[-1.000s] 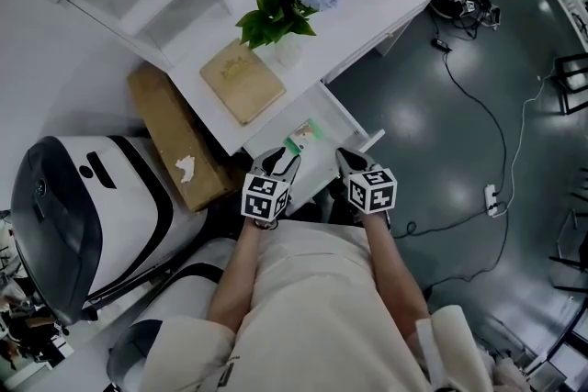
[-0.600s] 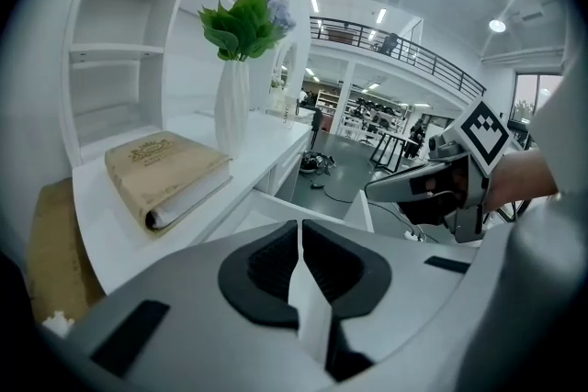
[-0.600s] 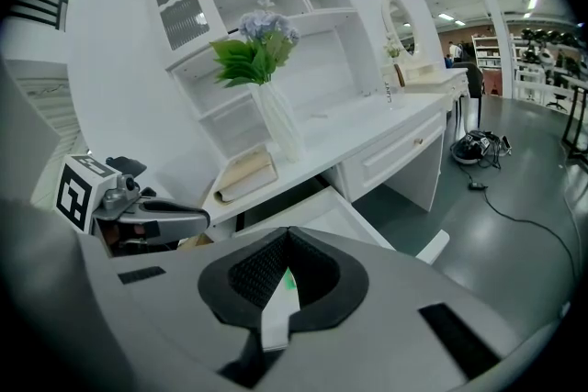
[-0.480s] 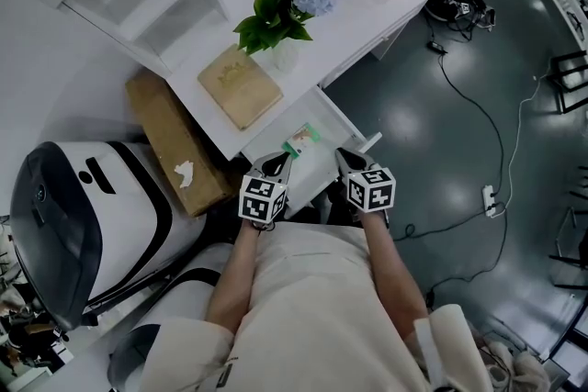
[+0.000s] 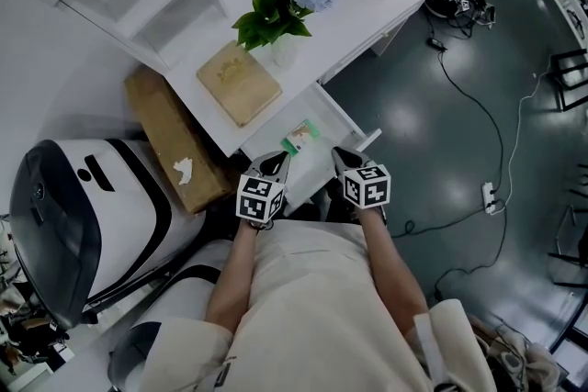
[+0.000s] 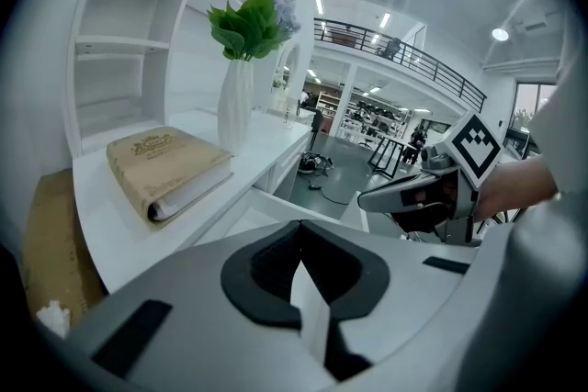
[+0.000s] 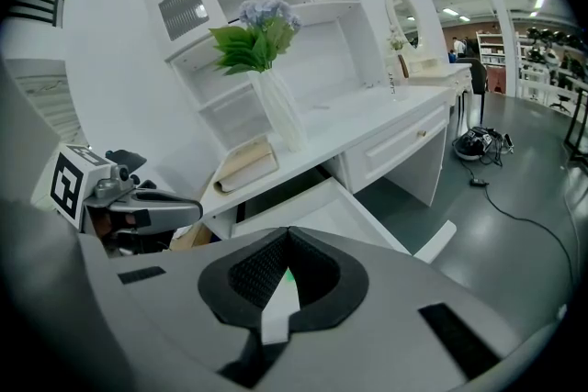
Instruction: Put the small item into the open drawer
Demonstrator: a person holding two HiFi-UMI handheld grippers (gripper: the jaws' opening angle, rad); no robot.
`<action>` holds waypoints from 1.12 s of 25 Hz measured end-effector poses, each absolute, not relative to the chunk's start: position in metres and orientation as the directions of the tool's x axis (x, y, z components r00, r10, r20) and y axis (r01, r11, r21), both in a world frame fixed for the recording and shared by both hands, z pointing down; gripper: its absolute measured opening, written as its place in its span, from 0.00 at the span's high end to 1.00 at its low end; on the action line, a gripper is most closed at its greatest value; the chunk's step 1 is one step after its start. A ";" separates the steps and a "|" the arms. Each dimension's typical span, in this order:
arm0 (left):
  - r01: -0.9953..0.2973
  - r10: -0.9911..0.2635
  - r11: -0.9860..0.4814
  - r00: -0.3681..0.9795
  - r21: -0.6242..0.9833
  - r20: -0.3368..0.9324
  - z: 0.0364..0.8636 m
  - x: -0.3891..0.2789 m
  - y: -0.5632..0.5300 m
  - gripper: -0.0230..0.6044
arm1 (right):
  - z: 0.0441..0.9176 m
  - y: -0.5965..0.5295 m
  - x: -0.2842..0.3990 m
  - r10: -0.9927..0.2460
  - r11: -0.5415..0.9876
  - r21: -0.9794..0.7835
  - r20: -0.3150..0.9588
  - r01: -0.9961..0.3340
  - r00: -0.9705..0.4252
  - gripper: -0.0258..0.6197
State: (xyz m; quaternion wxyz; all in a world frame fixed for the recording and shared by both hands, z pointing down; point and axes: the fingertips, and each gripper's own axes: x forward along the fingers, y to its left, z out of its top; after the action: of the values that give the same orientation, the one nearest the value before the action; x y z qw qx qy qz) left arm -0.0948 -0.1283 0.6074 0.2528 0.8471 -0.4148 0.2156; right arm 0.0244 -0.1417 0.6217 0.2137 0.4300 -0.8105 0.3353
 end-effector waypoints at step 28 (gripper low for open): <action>-0.807 -0.594 -0.537 0.569 0.247 0.568 0.604 -0.090 -0.132 0.94 | 0.624 -0.138 0.026 -0.528 0.441 -0.335 0.653 -0.833 -0.543 0.92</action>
State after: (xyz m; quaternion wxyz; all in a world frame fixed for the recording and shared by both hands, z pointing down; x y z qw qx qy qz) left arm -0.0901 -0.1325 0.6044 0.2487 0.8501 -0.4121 0.2138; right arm 0.0259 -0.1377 0.6239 0.2343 0.4169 -0.8160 0.3247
